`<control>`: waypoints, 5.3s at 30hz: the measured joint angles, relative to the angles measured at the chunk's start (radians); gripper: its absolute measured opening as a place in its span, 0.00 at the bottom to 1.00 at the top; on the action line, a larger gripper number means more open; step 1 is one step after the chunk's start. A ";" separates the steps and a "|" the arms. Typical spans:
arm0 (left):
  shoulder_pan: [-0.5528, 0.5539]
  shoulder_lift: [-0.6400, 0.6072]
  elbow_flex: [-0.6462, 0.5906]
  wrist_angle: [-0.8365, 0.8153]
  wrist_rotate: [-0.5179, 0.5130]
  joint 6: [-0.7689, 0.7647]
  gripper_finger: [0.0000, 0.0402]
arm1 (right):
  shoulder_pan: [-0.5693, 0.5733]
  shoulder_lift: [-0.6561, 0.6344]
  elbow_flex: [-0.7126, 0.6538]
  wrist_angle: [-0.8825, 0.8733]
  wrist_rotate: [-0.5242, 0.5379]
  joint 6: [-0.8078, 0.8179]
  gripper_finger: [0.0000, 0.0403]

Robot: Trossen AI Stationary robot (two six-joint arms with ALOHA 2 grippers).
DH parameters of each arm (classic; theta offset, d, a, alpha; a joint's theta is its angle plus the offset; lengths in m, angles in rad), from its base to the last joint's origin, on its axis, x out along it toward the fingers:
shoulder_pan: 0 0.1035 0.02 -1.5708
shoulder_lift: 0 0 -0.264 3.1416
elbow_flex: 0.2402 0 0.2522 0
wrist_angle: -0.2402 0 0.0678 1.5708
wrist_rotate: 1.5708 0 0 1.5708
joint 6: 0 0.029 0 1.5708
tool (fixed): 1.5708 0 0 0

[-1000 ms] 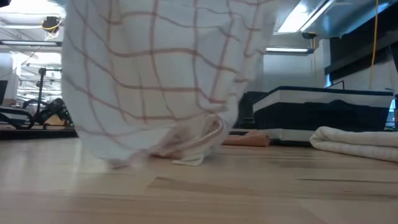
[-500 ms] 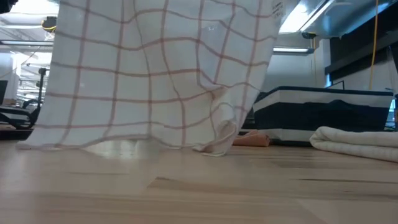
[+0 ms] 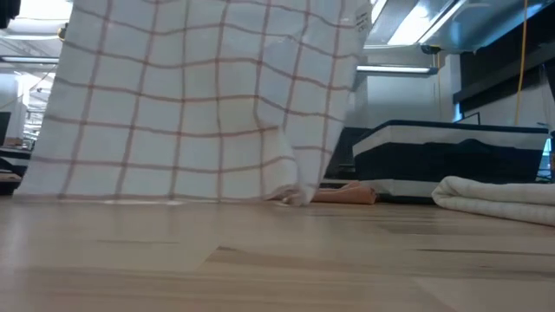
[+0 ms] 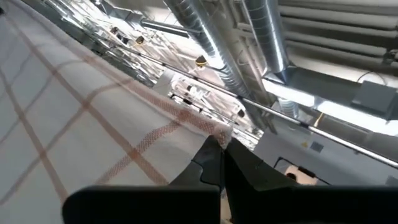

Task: Fold towel
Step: Fold the white towel

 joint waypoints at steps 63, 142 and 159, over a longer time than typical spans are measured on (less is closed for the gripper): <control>-0.371 0.406 0.027 0.168 0.350 -0.261 0.01 | 0.913 0.214 0.085 0.337 0.574 -0.060 0.02; -0.180 -0.377 -0.788 0.177 -0.311 -0.395 0.01 | -0.207 0.091 -0.513 -0.393 -0.137 0.902 0.02; -0.073 -0.567 -0.901 0.176 -0.311 -0.267 0.01 | -0.460 0.285 -0.855 0.570 -0.542 0.728 0.02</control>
